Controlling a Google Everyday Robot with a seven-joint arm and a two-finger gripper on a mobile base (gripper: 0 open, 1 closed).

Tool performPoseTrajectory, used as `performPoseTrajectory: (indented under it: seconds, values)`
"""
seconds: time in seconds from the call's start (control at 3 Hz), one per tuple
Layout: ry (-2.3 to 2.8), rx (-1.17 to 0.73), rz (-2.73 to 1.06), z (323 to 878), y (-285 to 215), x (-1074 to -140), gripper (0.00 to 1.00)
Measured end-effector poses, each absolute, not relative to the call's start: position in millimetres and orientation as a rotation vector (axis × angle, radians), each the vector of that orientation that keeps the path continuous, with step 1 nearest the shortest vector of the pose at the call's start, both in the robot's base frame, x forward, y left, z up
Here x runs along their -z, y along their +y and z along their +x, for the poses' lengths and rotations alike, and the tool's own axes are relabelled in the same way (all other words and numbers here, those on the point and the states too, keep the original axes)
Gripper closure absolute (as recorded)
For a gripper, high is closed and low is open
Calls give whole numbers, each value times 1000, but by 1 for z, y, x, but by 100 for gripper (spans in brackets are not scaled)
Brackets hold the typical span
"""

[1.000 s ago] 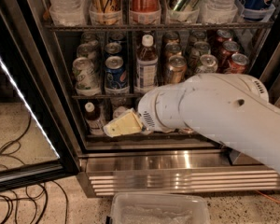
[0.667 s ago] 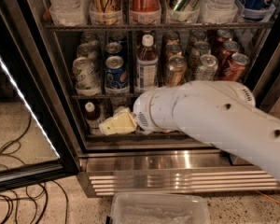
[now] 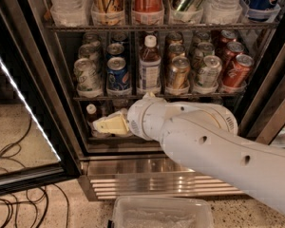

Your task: Pick pepsi can from middle shelf of fridge

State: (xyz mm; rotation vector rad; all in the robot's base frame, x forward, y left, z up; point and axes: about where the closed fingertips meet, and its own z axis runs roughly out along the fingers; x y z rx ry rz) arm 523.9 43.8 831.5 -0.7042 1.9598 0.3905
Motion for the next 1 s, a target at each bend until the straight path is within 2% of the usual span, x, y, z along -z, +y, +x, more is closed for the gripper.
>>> performPoseTrajectory:
  seconds: [1.0]
  values:
    - [1911, -426, -643, 532, 49, -835, 0]
